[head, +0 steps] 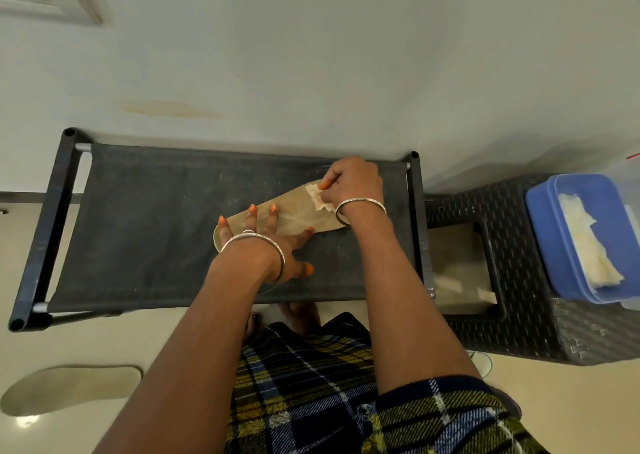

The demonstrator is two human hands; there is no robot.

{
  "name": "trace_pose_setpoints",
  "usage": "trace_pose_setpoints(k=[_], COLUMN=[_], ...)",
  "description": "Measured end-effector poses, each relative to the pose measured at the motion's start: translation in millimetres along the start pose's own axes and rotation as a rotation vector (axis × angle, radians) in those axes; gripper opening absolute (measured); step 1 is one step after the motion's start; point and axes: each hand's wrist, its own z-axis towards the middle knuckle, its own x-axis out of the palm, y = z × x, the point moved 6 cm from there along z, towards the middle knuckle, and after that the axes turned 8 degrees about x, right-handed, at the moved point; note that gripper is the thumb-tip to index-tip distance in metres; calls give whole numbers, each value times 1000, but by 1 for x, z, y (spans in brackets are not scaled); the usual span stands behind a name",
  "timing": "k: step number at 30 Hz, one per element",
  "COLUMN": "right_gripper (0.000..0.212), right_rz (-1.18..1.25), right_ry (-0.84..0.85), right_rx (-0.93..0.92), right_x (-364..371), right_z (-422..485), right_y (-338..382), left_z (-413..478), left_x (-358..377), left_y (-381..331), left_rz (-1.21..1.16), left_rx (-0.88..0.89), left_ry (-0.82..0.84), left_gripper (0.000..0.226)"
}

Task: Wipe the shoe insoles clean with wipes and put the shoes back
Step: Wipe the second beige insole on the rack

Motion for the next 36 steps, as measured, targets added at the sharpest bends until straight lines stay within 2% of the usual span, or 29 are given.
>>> trace_pose_setpoints(k=[3,5,10,18,26,32,36], right_gripper=[13,15,15,9,9,6,11], right_rz=[17,5,-46,2,-9,-27,-16], right_ry=[-82,-110,51,-41,47,-126,-56], right_rx=[66,45,-151,90,-27,74,12], right_x=[-7,-4,14,-16,7,-12,3], right_z=[3,-1,-14,-1,-31,-38,-49], right_y=[-11,-4,23,-33,-28,-58,-45], left_z=[0,-1,0,-3,-1,-5,-5], left_x=[0,-1,1,-4,3,0,3], left_y=[0,-1,-4,-8,-22,-23,-29], left_rz=[8,9,11,17,-37,-41,-36], left_rx=[5,-4,-38,-68,-117,-120,-129], left_ry=[0,-5,-23,-5,-7,-8,-13], left_gripper=[71,71,71,72,81,79,80])
